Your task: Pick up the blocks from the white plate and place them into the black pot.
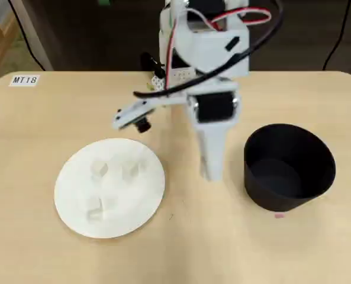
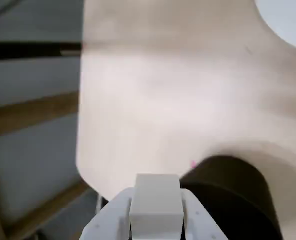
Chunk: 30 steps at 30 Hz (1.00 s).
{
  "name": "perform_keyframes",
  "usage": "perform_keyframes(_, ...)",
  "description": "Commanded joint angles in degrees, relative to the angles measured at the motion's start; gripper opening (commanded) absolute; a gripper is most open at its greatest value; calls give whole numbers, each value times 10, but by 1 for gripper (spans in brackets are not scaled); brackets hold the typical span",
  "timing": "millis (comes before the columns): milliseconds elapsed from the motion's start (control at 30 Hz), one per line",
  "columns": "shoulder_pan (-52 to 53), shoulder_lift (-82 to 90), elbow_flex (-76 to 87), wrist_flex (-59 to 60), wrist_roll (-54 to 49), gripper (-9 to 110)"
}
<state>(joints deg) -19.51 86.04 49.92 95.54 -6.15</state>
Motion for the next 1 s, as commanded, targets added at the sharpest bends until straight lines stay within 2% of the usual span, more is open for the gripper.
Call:
perform_keyframes(0,-124,38,61,-19,4,-3)
perform_keyframes(100,-197,35,105,-83,5,-3)
perform_keyframes(233,-235,39,157,-163,3,-3)
perform_keyframes(500,-208,40,229,-249,1,-3)
perform_keyframes(767,-164,33,235,-271,18,-2)
perform_keyframes(867,-153,43,235,-253,1,18)
perform_keyframes(967,-141,56,236,-233,-1,26)
